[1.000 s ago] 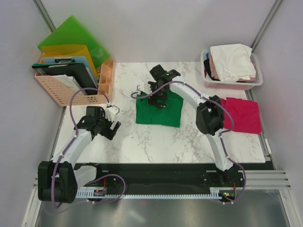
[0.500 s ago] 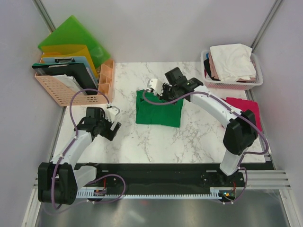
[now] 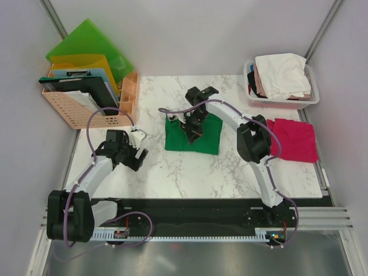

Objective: Fold and stack the t-shirts
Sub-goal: Fold the long partially folded tshirt into a neat square

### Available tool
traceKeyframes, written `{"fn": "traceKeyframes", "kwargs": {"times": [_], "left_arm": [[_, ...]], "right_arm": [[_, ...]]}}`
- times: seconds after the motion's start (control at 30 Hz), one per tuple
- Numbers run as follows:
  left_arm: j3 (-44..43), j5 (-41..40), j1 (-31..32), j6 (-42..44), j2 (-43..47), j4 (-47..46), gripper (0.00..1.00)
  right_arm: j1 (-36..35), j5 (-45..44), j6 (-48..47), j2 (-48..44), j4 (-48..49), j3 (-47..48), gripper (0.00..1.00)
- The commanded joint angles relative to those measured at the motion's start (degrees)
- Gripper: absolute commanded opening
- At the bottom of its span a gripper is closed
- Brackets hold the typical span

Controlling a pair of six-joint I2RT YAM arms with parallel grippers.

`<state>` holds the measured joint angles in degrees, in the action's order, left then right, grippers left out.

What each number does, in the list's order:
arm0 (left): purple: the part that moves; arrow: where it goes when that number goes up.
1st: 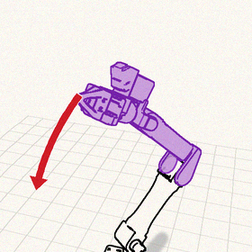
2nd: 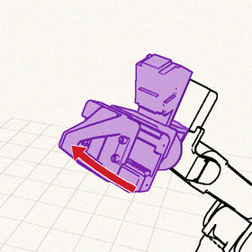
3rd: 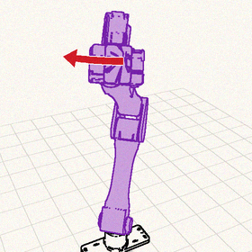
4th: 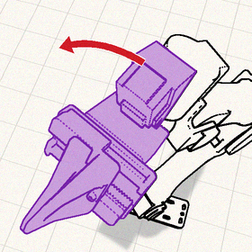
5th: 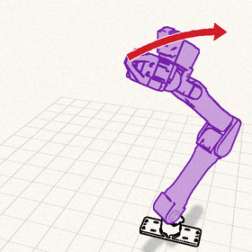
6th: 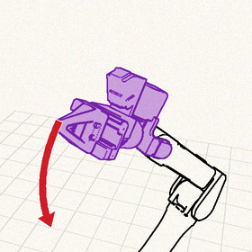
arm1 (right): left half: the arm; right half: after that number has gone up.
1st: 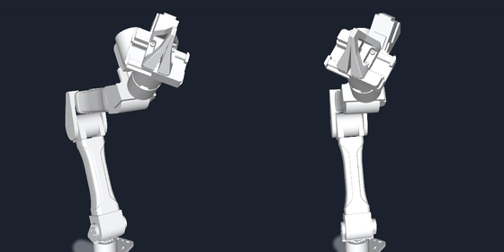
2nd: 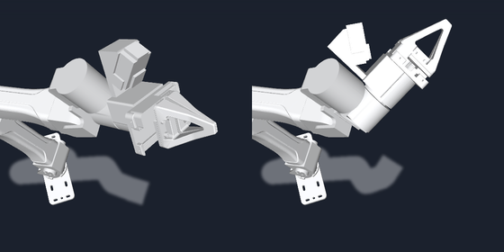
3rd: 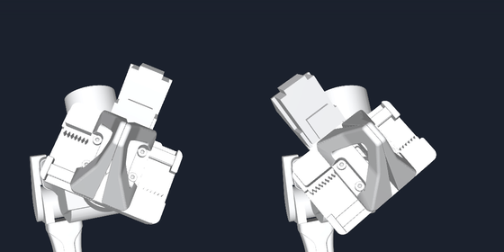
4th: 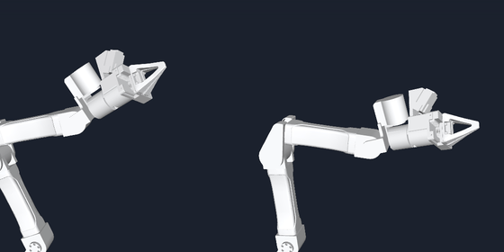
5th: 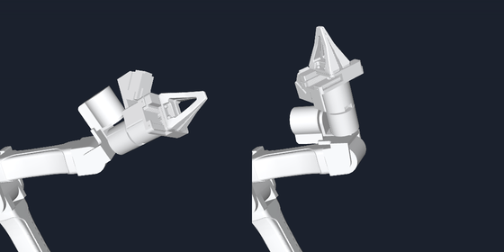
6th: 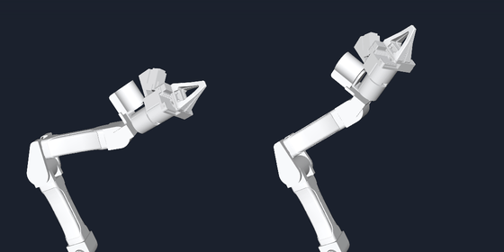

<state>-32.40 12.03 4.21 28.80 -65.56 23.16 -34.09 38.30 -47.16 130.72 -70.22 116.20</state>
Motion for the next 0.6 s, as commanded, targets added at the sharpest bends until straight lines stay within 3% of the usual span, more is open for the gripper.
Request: {"fn": "traceKeyframes", "kwargs": {"times": [0.0,0.17,0.33,0.37,0.4,0.43,0.47,0.5,0.53,0.57], "left_arm": [[-1.4,0.7,-0.4,-0.3,0.1,-2.2,1.00],[-1.2,0.6,-0.4,-0.2,0.2,-2.2,1.00],[-2.0,1.1,-0.4,-0.6,-0.8,-2.2,1.00],[-2.1,1.2,-0.4,-0.6,-1.0,-2.3,1.00],[-2.2,1.2,-0.4,-0.8,-1.0,-2.3,1.00],[-2.2,1.2,-0.4,-1.0,-0.9,-2.3,1.00],[-2.2,1.2,-0.4,-1.0,-0.8,-2.3,1.00],[-2.2,1.2,-0.4,-1.0,-0.6,-2.4,1.00],[-2.2,1.2,-0.4,-1.2,-0.6,-2.3,1.00],[-2.1,1.4,-0.4,-1.2,-0.4,-2.2,1.00]], "right_arm": [[0.7,1.4,-3.8,3.3,-13.4,11.0,0.00],[1.6,-3.7,-3.3,7.8,-13.4,21.3,0.00],[2.1,-8.3,-2.7,9.9,-12.3,22.9,0.00],[2.3,-13.7,2.9,10.2,-9.0,22.4,0.00],[2.3,-13.8,7.6,9.8,-4.3,21.4,0.00],[2.4,-28.2,12.2,9.0,1.8,16.5,0.00],[1.9,-41.6,18.4,4.9,20.2,11.5,0.00],[1.7,-52.4,20.0,1.6,30.6,4.9,0.00],[1.6,-67.5,19.5,-2.0,40.8,-9.1,0.00],[1.5,-70.9,18.2,-8.8,60.5,-15.4,0.00]]}}
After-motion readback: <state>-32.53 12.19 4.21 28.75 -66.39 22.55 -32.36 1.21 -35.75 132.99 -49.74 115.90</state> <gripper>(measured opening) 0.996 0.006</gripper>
